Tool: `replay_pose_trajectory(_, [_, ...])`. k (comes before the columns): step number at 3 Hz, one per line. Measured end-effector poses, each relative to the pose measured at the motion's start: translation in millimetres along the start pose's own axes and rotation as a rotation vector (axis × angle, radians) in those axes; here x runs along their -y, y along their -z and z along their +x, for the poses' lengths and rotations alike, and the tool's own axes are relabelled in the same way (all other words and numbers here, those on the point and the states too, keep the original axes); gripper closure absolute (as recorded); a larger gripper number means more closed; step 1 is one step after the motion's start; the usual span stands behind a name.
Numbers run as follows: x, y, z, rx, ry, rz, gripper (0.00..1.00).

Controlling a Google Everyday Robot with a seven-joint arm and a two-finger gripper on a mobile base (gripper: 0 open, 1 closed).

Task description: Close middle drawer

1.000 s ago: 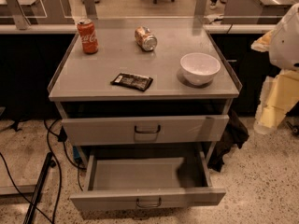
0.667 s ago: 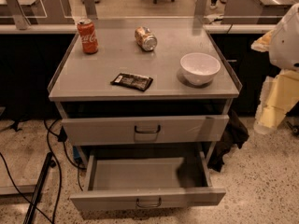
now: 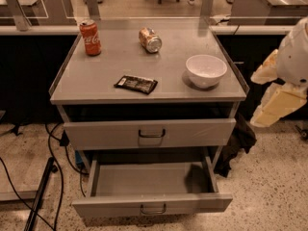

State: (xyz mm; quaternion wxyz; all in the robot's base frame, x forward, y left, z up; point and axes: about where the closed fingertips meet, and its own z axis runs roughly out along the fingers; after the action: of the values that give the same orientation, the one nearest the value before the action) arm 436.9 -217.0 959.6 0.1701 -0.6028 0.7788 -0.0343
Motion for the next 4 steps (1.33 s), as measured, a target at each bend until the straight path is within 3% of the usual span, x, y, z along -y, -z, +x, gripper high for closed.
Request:
replay_pose_trajectory(1, [-13.7,-50.1,12.7,0.051,0.004,0.002,0.7])
replay_pose_trajectory(2, [-23.4,-89.0,23.7,0.086,0.003,-0.006,0.93])
replay_pose_trajectory(3, [-22.8,-90.8,24.0,0.087,0.003,0.002,1.0])
replay_pose_trajectory(4, [-27.5,-95.1,27.8,0.067,0.023,0.006,1.0])
